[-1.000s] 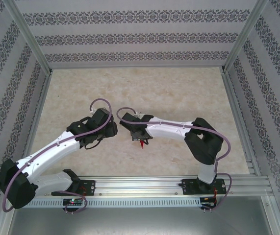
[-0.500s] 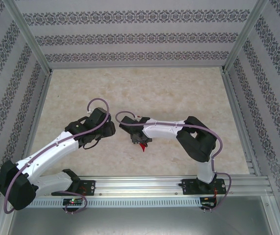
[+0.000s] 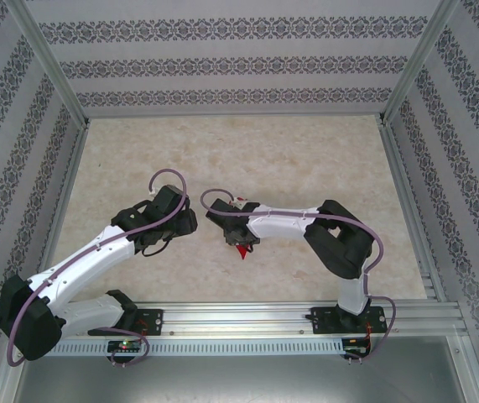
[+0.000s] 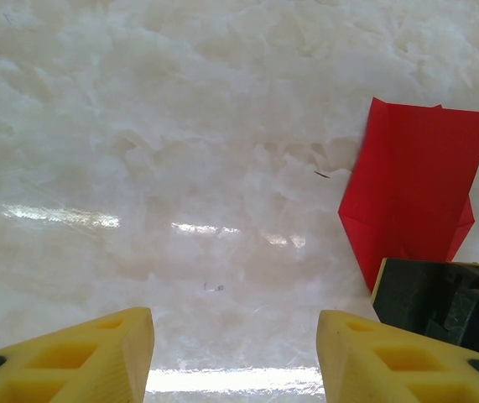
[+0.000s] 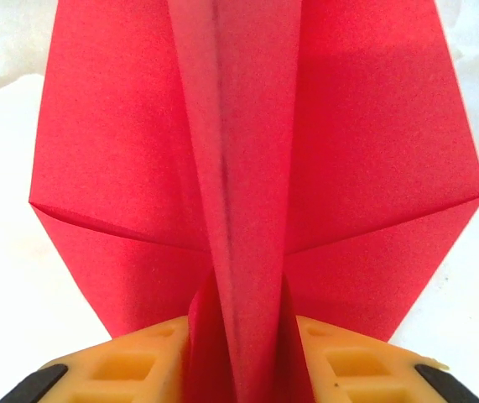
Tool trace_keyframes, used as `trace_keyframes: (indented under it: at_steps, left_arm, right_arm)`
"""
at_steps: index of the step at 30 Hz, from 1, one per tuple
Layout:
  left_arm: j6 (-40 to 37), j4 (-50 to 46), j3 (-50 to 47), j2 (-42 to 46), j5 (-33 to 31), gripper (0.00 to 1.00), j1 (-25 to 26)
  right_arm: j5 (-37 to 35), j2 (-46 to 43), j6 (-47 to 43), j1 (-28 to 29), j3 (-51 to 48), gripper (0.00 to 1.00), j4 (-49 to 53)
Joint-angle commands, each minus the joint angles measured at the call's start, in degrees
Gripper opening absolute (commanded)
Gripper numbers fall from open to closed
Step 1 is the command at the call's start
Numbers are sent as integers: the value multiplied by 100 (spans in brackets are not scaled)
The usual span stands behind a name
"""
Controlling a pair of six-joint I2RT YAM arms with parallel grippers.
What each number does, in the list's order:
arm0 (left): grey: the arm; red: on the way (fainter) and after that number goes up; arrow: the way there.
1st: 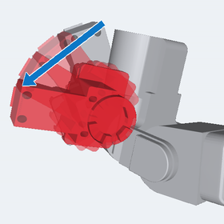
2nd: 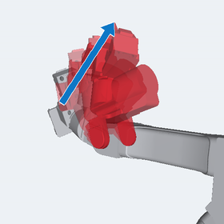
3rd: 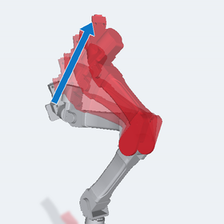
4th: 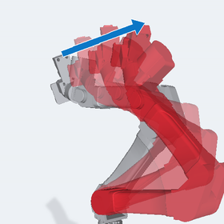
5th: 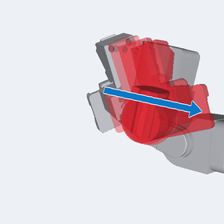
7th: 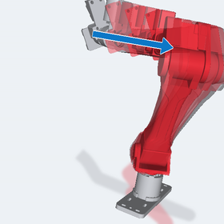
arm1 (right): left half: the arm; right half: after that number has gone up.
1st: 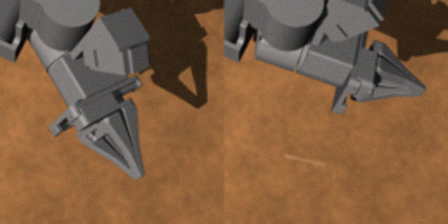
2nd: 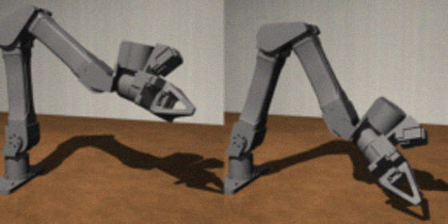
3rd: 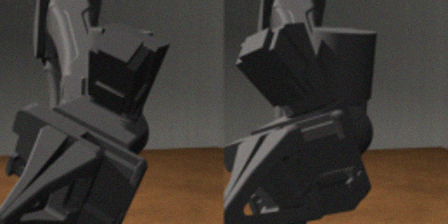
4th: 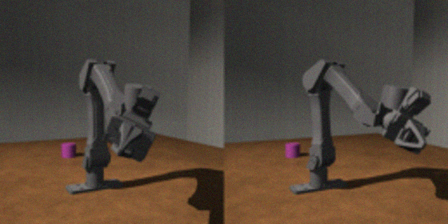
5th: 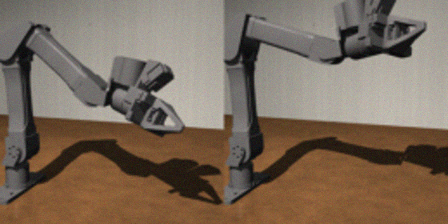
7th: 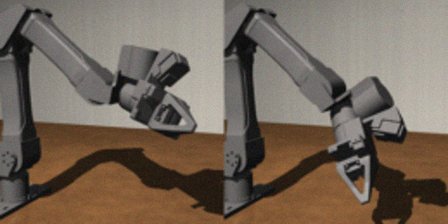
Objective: Fold a paper plane with a square sheet of paper (pick it up from the middle)
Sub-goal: Move a paper plane to the center of the table, then reset both arms
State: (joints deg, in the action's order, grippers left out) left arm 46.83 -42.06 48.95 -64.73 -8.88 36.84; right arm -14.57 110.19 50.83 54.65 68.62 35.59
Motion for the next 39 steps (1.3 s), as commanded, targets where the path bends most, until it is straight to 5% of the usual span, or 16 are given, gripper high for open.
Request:
trace_keyframes:
  at_steps: [1,16,19,24,28,34,39]
  left_arm:
    - [-60,-12,-33,4,38,55,-69]
    - [-48,-167,54,451,-406,60,-72]
    - [-170,-162,40,556,-661,63,-69]
    - [-546,-101,65,650,-2161,98,-94]
    - [-793,179,-12,491,-3428,100,-538]
    - [-2014,1794,-526,39,-3589,100,-1765]
    - [-3402,3539,-1031,-420,-3441,100,-2096]
  right_arm:
    - [367,398,-105,-160,-81,37,-233]
    - [-165,-1241,-899,-246,609,60,672]
    - [-763,-1952,-974,-259,448,68,767]
    - [-2609,-3452,-1233,-719,-403,85,664]
    - [-3518,-4490,-2449,-1681,-1640,95,-480]
    - [-1952,-4909,-4630,-3698,-3620,97,-3373]
    - [-933,-3977,-4919,-4523,-4071,97,-5196]
